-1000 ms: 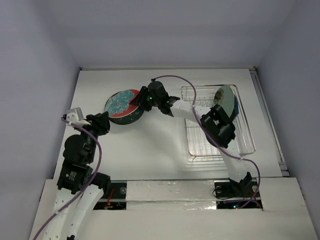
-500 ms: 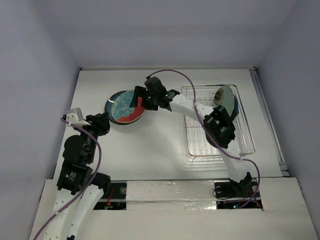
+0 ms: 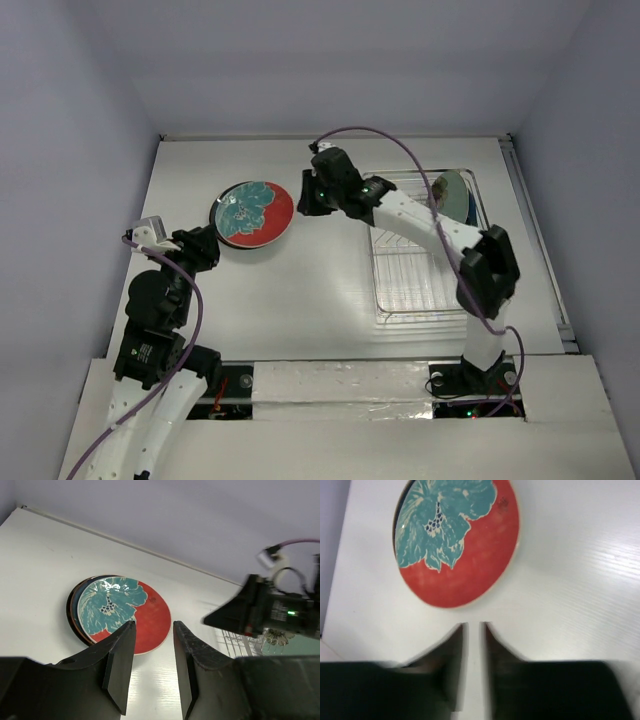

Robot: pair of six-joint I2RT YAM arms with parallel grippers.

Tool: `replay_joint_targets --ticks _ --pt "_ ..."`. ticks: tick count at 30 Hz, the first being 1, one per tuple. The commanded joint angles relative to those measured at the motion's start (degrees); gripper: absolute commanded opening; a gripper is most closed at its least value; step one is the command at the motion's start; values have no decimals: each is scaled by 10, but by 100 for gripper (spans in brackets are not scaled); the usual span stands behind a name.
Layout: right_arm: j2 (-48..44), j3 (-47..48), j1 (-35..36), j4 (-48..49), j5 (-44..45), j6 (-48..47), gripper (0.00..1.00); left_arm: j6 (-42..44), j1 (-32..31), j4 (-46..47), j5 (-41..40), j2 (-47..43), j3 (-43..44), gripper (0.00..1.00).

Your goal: Unload the plates from the dish rack

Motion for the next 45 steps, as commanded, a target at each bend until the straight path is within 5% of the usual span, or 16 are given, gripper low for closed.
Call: replay_joint_targets --ticks 1,3,8,12,16,20,36,45 --pt "-118 -69 -1 26 96 -32 12 -2 -2 20 2 0 -3 33" --pt "-161 -101 -7 18 145 -40 0 -2 -2 20 2 0 -3 33" --pt "-343 -227 -33 -52 306 -49 0 -1 -2 20 2 -2 -3 33" --pt "-457 -306 -146 -147 411 -13 0 -1 -2 21 2 -4 -4 33" --pt "-530 -364 -228 -144 402 -41 45 -1 -2 22 2 -4 -4 33" --pt "-524 -373 -270 -121 370 -68 55 -2 -2 22 2 0 -5 33" --pt "-323 -284 -316 -92 341 -126 34 -2 3 22 2 16 -4 33" --pt "-363 -260 -316 -109 343 -147 0 -2 8 25 2 19 -5 33"
